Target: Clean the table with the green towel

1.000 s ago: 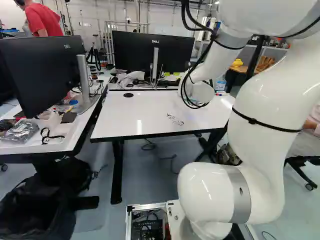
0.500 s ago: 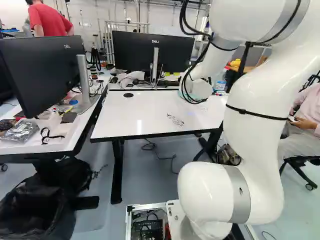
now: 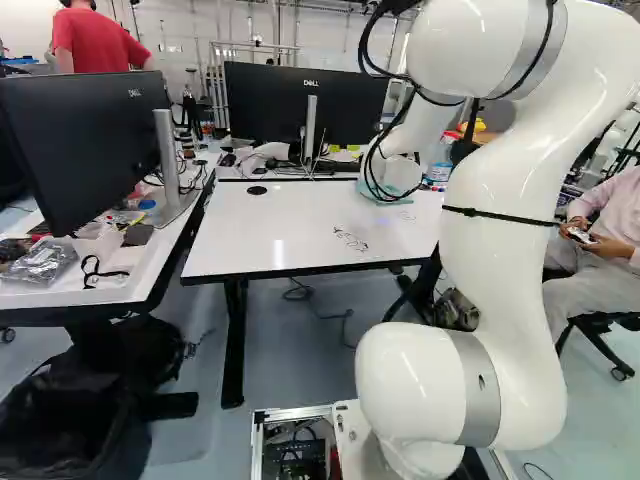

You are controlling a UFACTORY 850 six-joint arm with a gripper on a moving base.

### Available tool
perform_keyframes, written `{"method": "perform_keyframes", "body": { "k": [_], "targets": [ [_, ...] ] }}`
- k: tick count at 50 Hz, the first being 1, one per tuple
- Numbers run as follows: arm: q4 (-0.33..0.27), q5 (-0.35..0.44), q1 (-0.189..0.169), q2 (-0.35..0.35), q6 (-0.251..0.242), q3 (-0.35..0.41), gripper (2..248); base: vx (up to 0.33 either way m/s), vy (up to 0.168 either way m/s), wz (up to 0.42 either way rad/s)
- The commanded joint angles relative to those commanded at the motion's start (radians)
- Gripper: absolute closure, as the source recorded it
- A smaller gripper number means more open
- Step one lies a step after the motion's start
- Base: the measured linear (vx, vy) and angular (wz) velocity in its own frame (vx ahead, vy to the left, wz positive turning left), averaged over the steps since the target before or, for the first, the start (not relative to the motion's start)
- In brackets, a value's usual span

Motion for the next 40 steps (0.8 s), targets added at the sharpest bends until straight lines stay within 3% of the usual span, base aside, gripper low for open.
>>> {"method": "perform_keyframes", "body": {
  "k": [40],
  "targets": [
    [0.017,-0.218,-0.027,-0.206,0.000,-0.267,3,0.000,0.000,0.000]
  ]
}}
